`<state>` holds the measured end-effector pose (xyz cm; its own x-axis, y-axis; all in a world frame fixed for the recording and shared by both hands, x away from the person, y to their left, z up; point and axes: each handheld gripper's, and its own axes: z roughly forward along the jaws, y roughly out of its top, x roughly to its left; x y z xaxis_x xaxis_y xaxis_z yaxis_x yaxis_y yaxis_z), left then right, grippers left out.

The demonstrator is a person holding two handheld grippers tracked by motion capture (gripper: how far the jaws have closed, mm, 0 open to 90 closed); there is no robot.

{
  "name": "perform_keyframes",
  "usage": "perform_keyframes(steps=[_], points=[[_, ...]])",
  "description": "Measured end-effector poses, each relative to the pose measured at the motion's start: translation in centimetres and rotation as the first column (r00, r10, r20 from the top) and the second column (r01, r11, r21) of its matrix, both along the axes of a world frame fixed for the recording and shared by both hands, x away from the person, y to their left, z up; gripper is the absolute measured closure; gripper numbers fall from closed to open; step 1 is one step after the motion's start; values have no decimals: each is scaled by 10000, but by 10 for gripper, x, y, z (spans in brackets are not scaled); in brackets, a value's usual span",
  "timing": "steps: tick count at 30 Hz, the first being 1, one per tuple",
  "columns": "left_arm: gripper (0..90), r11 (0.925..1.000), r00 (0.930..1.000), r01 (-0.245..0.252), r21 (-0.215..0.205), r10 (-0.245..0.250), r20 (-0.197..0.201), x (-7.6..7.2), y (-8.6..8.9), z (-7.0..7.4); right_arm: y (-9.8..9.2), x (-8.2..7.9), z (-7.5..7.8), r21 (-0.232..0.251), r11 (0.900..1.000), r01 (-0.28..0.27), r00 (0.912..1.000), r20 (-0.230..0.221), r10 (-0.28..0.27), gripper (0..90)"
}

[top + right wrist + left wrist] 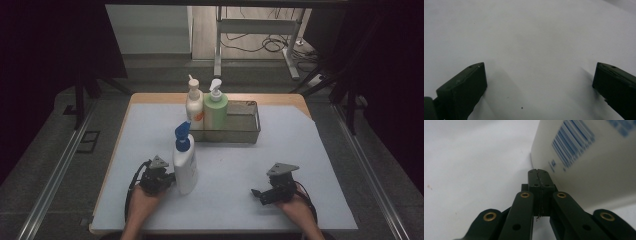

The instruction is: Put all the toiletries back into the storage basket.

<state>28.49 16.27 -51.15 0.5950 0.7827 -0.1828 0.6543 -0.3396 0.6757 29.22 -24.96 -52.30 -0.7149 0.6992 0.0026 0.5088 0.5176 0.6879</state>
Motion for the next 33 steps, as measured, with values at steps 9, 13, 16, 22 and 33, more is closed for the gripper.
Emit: perform_keyframes(steps=[9,13,16,22,33], points=[[893,9998,9998,200,-65,-201,-63,-13,-4,0,0,0,0,-6,10000,-10,10000,3,10,0],[893,9995,9994,326,-49,-327,-68,-17,-8,0,0,0,0,-9,10000,-8,10000,1,8,0],[893,9989,9989,462,16,-462,-49,-19,-12,1,0,0,0,-11,10000,0,10000,-10,0,0],[893,9965,9965,832,46,-831,-133,-24,-22,0,0,0,0,-11,10000,-12,10000,-13,12,0],[886,9849,9848,1731,96,-1729,-171,-26,-47,1,0,0,0,-11,10000,-15,10000,-3,15,0]])
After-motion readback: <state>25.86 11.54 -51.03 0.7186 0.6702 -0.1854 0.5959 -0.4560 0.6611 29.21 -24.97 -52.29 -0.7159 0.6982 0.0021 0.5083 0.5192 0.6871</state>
